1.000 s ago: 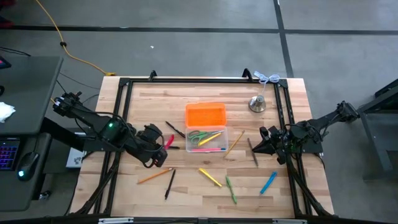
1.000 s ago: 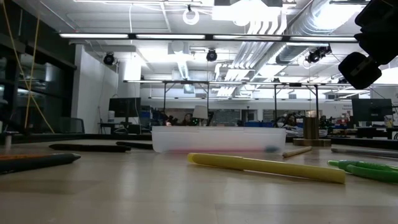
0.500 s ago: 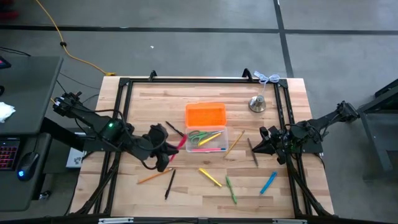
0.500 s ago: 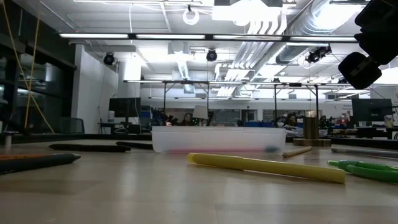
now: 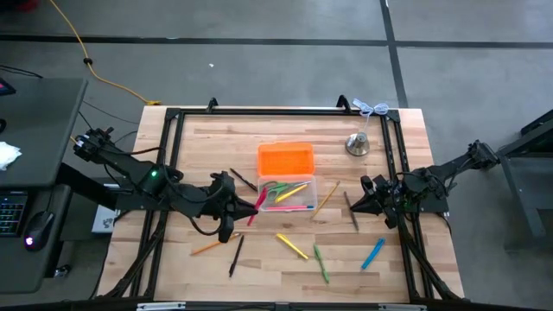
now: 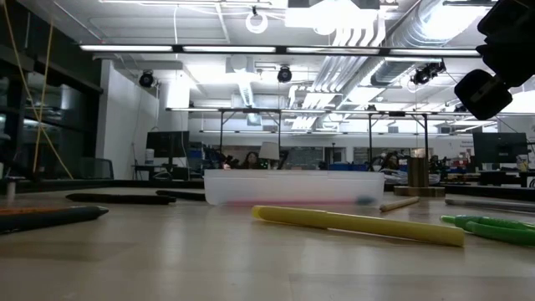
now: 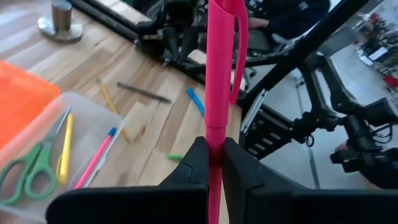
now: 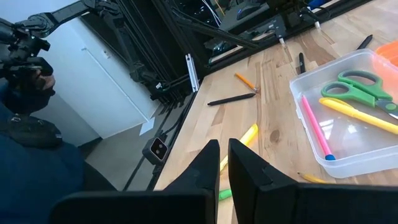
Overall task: Pick & place school supplies into a supply box
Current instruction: Put the pink pen into the container
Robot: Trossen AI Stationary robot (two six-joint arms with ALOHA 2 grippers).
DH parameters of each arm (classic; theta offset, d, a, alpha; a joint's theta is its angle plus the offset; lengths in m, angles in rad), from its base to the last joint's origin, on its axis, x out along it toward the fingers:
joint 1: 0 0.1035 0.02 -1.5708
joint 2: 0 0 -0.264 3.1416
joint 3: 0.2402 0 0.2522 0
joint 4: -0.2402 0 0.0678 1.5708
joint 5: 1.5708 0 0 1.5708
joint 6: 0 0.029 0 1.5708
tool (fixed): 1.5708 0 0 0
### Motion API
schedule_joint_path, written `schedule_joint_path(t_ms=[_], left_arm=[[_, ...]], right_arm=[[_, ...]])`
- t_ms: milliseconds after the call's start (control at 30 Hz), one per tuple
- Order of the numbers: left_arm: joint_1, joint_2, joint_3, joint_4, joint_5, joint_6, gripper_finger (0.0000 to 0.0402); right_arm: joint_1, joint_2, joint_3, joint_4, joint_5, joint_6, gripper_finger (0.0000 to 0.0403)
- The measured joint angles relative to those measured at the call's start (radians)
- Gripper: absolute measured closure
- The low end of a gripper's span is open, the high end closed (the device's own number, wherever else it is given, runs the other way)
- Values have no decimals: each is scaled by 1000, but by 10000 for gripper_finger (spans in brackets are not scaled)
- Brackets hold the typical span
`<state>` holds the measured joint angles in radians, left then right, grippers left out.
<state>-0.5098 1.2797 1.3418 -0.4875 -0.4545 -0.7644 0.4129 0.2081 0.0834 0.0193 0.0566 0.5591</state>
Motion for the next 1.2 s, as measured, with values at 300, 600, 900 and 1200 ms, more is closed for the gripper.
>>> schedule_joint_path(t_ms=[300, 600, 900, 1200], left_arm=[[0, 0, 0, 37, -9, 24, 355], [72, 20, 0, -26, 30, -48, 355], [247, 129, 0, -76, 348, -24, 355], [385, 222, 0, -87, 553, 89, 355]], right_arm=[[0, 0, 0, 0, 0, -2, 391], [0, 0, 0, 0, 0, -2, 391], [0, 0, 0, 0, 0, 1, 391], [0, 0, 0, 1, 0, 9, 391]])
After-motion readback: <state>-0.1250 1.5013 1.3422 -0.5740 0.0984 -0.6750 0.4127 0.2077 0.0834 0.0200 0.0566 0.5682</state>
